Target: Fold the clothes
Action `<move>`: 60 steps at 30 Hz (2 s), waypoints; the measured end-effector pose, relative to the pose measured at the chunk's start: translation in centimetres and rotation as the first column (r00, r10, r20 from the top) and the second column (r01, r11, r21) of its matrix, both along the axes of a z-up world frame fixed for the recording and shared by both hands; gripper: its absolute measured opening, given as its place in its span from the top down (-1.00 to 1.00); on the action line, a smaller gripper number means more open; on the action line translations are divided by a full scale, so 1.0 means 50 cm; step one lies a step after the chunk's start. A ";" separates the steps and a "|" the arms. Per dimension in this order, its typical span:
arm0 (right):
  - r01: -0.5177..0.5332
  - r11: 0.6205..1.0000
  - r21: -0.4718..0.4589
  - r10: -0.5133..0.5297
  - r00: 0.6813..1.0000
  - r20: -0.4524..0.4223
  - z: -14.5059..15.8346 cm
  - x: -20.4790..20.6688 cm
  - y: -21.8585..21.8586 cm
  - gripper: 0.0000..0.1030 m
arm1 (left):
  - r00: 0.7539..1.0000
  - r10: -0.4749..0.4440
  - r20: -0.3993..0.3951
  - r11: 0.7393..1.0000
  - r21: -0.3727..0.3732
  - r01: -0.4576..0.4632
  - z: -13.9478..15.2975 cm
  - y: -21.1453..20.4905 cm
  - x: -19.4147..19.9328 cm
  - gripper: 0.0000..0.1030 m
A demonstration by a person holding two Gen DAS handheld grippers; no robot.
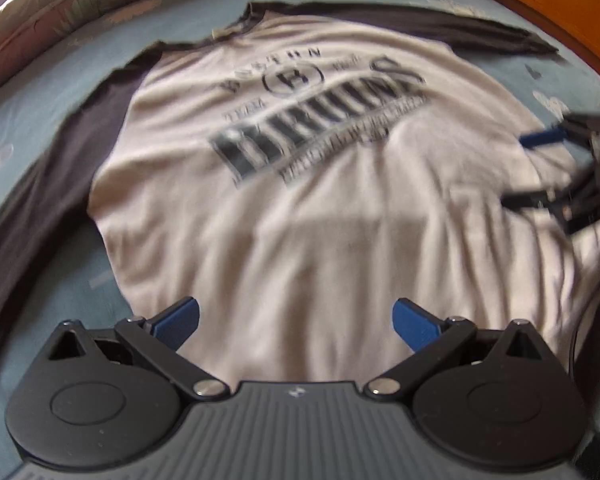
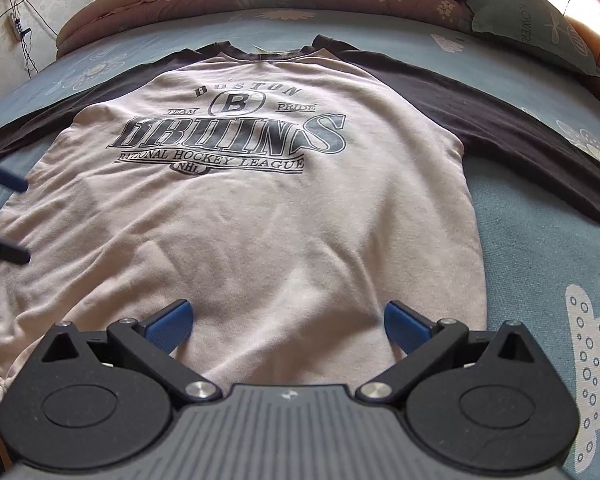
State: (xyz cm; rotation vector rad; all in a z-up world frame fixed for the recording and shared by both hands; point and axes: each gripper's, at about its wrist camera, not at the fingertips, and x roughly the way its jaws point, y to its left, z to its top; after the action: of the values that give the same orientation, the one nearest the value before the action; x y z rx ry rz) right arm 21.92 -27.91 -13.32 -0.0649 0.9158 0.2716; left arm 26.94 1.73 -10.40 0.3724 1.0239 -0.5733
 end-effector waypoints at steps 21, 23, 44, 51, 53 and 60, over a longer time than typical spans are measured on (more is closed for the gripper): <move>-0.008 1.000 0.000 0.008 1.000 -0.002 0.000 0.003 -0.002 -1.00 | 0.974 0.229 -0.004 0.969 -0.100 -0.228 -0.057 0.061 0.195 -0.98; -0.006 1.000 -0.001 0.006 1.000 0.000 0.000 0.002 -0.002 -1.00 | 0.969 0.249 -0.006 0.964 -0.093 -0.248 -0.054 0.077 0.198 -0.98; 0.006 1.000 -0.004 -0.006 1.000 0.011 -0.001 -0.002 0.001 -1.00 | 0.984 0.176 -0.015 0.981 -0.078 -0.176 -0.061 0.005 0.078 -0.98; 0.009 1.000 0.008 -0.008 1.000 -0.019 0.010 0.005 -0.001 -1.00 | 0.983 0.185 0.000 0.976 -0.120 -0.183 0.012 0.093 0.086 -0.98; 0.018 0.997 0.071 -0.016 0.999 -0.029 0.025 0.005 -0.011 -1.00 | 0.972 0.231 0.047 0.964 -0.149 -0.222 0.045 0.134 0.126 -0.98; 0.089 0.986 0.141 -0.089 0.996 -0.005 0.071 0.031 -0.024 -1.00 | 0.884 0.461 -0.080 0.814 -0.358 -0.458 0.045 0.301 0.357 -0.98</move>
State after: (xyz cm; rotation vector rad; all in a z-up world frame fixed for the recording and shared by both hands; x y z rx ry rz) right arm 23.50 -29.11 -9.78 0.1069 0.8936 0.2525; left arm 44.78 16.78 -8.17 -0.2094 0.9284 -0.3083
